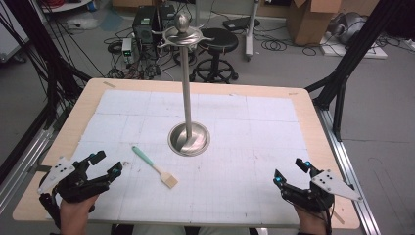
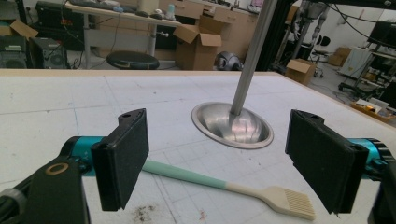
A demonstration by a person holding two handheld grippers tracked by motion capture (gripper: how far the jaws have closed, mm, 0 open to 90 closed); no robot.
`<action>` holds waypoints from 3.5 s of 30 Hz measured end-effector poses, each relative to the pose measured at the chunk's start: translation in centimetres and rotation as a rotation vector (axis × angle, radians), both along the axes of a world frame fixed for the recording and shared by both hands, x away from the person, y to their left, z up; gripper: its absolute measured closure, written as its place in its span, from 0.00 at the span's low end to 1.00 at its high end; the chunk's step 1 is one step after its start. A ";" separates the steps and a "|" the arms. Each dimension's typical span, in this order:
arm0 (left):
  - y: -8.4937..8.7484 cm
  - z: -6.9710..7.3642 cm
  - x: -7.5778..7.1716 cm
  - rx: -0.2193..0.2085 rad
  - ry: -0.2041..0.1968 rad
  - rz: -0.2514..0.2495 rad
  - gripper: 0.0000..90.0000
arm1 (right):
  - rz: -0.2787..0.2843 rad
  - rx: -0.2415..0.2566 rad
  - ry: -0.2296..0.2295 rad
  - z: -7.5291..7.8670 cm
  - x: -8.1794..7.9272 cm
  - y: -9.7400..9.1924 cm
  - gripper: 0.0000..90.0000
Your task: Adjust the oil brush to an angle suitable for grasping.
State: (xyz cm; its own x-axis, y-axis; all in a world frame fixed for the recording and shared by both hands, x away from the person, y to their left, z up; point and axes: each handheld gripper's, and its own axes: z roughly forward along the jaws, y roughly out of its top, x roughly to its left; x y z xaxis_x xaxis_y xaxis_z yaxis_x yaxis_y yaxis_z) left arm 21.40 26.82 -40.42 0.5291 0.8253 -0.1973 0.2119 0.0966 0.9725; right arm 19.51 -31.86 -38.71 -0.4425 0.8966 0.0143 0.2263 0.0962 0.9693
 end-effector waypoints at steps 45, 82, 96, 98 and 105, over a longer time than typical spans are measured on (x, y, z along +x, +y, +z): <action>-11.6 -2.0 5.2 0.150 0.177 -0.165 1.00 | 0.014 -0.014 0.018 -0.1 0.2 0.4 0.21; -13.7 -4.3 4.7 0.366 0.408 -0.230 1.00 | 0.010 -0.007 0.032 -0.3 0.2 0.2 0.21; -8.5 -3.8 2.8 0.318 0.438 -0.193 1.00 | 0.004 -0.004 0.033 -0.2 0.0 0.2 0.21; -8.2 -3.7 2.7 0.324 0.441 -0.186 1.00 | 0.003 -0.002 0.037 -0.2 0.0 0.3 0.21; -6.2 -3.4 2.2 0.376 0.455 -0.155 1.00 | 0.001 -0.001 0.038 -0.2 0.0 0.3 0.21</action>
State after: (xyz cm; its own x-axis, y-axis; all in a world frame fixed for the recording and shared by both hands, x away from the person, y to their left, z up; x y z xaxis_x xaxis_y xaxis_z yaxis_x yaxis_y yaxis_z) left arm 23.62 20.59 -43.83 0.5795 0.8025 -0.1419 0.5986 -0.3010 0.7424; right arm 19.53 -31.59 -38.94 -0.4425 0.8963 0.0305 0.2628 0.0971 0.9599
